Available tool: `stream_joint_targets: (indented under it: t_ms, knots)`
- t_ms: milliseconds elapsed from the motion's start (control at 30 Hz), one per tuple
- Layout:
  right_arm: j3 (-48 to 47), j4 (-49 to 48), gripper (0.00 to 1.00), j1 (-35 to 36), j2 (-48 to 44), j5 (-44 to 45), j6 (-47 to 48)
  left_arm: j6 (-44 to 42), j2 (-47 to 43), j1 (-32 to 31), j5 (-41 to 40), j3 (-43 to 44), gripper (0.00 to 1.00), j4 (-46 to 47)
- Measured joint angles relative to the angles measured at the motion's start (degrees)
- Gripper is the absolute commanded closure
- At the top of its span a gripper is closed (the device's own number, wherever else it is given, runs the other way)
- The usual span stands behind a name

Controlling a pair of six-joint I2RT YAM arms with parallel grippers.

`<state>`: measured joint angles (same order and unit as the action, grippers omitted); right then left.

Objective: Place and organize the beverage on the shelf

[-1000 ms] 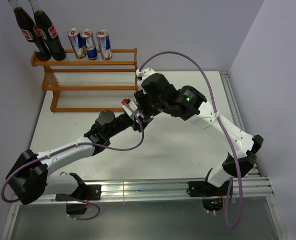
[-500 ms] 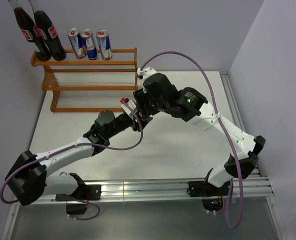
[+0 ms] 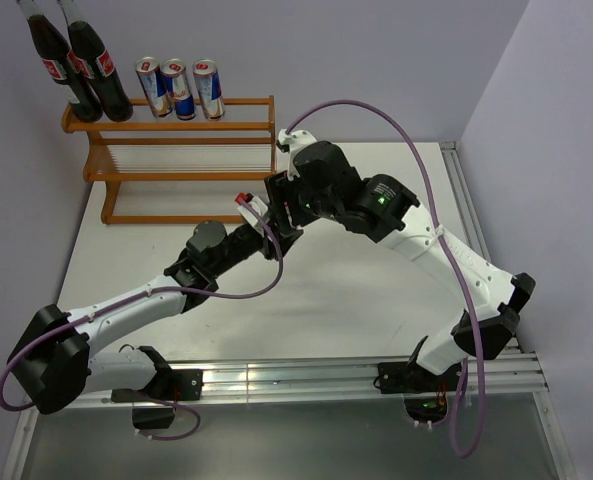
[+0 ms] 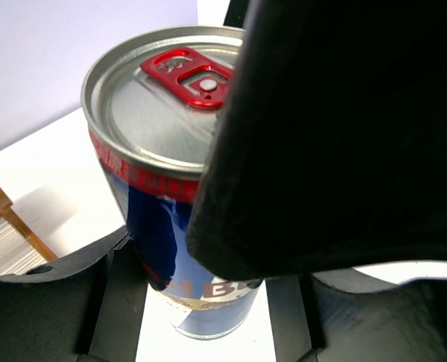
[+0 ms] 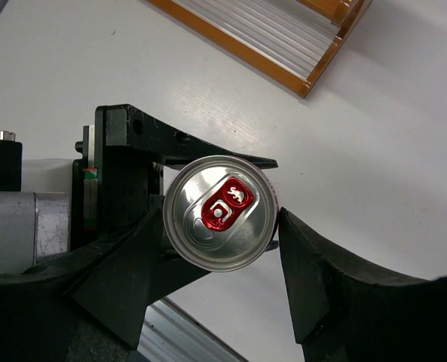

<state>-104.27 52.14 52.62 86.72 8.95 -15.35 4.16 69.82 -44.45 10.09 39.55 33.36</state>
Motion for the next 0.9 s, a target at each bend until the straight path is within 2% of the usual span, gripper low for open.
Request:
stream_joint_targets:
  t_ms: [133,333,667,900]
  knots:
    - [1.62,-1.86,0.29,-1.05,-0.70,-2.32,-0.48,-0.02,0.02,0.00,-0.92,0.00,0.99,-0.44]
    - [5.81,-5.09,0.09,-3.96,-3.50,-4.70,-3.10,0.00,0.02,-0.07,-4.61,0.00,1.00,-0.39]
    - [8.07,-6.25,0.05,-10.25,-12.44,-1.25,-4.74,0.68,0.90,0.50,-13.92,1.62,1.00,-2.05]
    - [12.28,-6.86,0.04,-15.43,-18.84,1.73,-4.72,2.14,4.72,2.27,-23.76,12.17,1.00,-8.76]
